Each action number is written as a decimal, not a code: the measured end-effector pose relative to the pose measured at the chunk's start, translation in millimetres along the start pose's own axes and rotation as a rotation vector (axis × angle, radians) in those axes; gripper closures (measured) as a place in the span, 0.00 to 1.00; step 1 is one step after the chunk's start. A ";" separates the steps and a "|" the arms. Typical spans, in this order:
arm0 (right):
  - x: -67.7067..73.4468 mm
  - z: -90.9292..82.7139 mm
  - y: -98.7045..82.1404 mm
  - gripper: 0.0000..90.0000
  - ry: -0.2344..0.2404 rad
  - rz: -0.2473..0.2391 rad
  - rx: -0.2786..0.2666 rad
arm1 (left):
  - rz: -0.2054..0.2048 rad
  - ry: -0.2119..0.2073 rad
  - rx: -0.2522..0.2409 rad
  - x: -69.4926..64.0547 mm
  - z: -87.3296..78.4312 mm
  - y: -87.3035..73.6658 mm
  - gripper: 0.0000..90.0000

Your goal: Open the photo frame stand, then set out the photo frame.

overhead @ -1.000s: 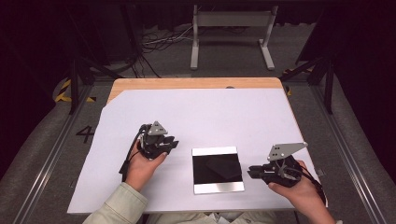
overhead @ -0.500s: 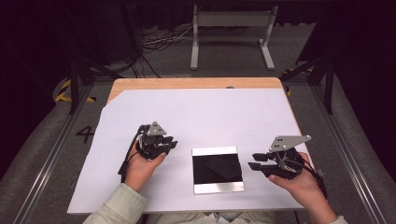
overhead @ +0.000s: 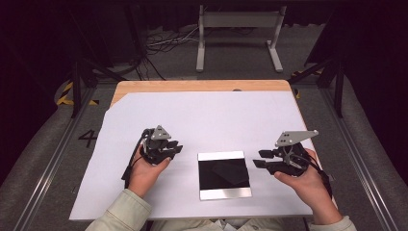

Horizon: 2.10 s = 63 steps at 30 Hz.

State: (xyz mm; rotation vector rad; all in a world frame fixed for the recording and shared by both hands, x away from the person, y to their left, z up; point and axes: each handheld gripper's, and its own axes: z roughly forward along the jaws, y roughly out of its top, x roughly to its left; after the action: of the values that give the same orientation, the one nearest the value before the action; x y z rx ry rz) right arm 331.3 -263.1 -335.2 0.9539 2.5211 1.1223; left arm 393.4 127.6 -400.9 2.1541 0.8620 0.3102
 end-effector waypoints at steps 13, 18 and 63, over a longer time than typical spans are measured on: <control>-12.7 8.7 7.2 0.66 0.025 0.058 0.026 | -0.007 0.007 -0.004 1.5 -2.1 -1.7 0.79; -16.6 13.9 7.6 0.68 0.056 0.078 0.045 | -0.010 0.006 -0.001 0.6 -0.9 -1.5 0.79; -45.5 54.6 -4.6 0.67 0.276 0.681 0.191 | -0.012 0.006 -0.001 1.3 -0.6 -1.7 0.78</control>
State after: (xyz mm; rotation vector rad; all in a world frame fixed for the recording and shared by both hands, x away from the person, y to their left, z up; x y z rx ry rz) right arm 387.9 -262.8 -378.6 1.9282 2.6148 1.2561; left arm 393.3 129.6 -401.9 2.1467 0.8778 0.3110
